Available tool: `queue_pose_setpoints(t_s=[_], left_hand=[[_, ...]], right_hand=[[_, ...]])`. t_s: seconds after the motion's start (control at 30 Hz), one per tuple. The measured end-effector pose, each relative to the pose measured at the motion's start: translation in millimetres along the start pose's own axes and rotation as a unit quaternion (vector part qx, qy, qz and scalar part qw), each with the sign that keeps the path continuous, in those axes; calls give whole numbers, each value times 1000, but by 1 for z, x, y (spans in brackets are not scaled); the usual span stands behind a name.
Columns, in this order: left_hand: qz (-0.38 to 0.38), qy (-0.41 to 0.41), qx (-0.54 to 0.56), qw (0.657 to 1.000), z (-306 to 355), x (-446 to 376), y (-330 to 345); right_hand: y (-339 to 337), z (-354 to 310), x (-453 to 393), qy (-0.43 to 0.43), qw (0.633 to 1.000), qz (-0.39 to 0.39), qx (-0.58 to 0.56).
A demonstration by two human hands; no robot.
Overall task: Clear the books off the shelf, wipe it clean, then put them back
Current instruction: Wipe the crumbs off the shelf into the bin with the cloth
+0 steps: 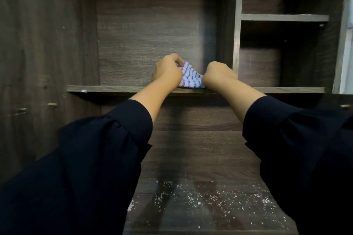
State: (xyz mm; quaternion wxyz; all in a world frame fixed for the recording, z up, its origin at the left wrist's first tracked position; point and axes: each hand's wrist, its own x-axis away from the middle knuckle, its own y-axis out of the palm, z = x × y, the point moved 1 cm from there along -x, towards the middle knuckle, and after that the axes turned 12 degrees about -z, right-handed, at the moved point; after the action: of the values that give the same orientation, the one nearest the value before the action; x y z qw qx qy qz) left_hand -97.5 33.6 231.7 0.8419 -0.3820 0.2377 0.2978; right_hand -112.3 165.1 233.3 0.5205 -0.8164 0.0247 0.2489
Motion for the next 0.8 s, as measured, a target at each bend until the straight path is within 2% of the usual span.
queue_pose_setpoints(t_s=[0.1, 0.33, 0.4, 0.47, 0.5, 0.57, 0.63, 0.67, 0.7, 0.73, 0.8], left_hand=[[14, 19, 64, 998, 1, 14, -6], [6, 5, 149, 989, 2, 61, -27], [-3, -7, 176, 984, 0, 78, -34], [-17, -12, 205, 978, -1, 94, -39], [-25, -15, 214, 976, -2, 104, -41], [-38, -23, 227, 973, -7, 125, -43], [-59, -34, 236, 969, -15, 148, -44], [-81, -45, 236, 967, -21, 157, -43], [-108, -62, 227, 966, -28, 166, -41], [-135, -81, 214, 964, -37, 176, -38], [-186, -129, 199, 953, -59, 191, -30]], right_hand=[[-1, 1, 14, 0, 1000, 17, -23], [3, 7, 54, -11, 997, 39, -66], [10, 15, 70, -4, 992, 42, -119], [20, 21, 86, 11, 974, 22, -224], [27, 23, 96, 25, 955, -5, -296], [43, 27, 117, 68, 885, -118, -445], [63, 31, 136, 115, 767, -260, -576], [73, 34, 146, 140, 700, -301, -632], [85, 39, 151, 156, 654, -314, -671], [98, 44, 156, 165, 635, -309, -689], [121, 54, 162, 180, 641, -282, -690]])
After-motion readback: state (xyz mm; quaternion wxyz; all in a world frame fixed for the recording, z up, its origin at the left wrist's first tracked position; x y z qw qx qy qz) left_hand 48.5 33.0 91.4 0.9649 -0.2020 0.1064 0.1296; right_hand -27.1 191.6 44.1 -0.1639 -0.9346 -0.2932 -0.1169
